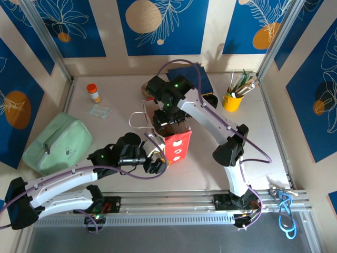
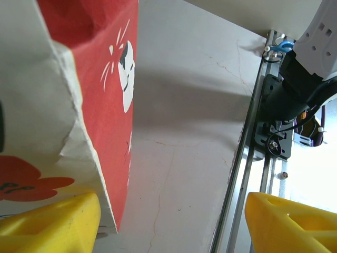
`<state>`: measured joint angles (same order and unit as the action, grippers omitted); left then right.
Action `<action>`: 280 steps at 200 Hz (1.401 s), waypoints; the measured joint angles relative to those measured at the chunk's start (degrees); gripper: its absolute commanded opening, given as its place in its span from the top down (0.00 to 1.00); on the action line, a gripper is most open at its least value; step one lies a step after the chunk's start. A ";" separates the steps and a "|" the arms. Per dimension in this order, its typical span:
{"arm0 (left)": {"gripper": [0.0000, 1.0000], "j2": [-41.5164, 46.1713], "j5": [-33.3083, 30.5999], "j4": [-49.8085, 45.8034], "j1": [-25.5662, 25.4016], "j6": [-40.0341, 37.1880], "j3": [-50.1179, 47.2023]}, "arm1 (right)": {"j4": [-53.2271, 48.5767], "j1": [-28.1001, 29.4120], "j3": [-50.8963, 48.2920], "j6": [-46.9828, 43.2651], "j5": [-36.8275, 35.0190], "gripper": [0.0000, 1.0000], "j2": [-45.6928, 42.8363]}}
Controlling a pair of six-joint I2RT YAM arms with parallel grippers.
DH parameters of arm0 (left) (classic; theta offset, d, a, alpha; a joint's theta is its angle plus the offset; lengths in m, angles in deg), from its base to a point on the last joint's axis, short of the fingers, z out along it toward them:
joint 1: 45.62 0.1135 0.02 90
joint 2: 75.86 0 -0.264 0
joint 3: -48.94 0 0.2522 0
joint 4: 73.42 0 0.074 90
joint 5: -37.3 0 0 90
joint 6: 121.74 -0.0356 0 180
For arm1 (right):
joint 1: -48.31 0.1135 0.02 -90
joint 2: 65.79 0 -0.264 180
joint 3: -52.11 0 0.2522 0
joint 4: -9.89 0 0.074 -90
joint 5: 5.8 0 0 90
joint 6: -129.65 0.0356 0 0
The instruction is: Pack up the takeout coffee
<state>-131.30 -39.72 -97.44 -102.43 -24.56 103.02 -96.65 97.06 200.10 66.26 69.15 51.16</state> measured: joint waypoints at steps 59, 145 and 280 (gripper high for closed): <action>0.28 0.00 -0.02 -0.02 0.00 0.00 -0.02 | -0.07 0.00 5.07 -0.04 0.04 0.36 -0.15; 0.27 0.00 -0.04 0.00 0.00 0.00 -0.15 | -0.07 -0.61 11.39 -0.24 0.26 0.35 -1.99; 0.18 4.50 -4.22 -2.14 -0.11 0.02 -0.09 | 0.35 -5.70 13.97 -2.86 1.75 0.32 -7.28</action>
<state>-126.80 -43.94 -99.58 -102.54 -24.54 102.93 -96.30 91.36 214.07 63.39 70.90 43.88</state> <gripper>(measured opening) 0.817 0.677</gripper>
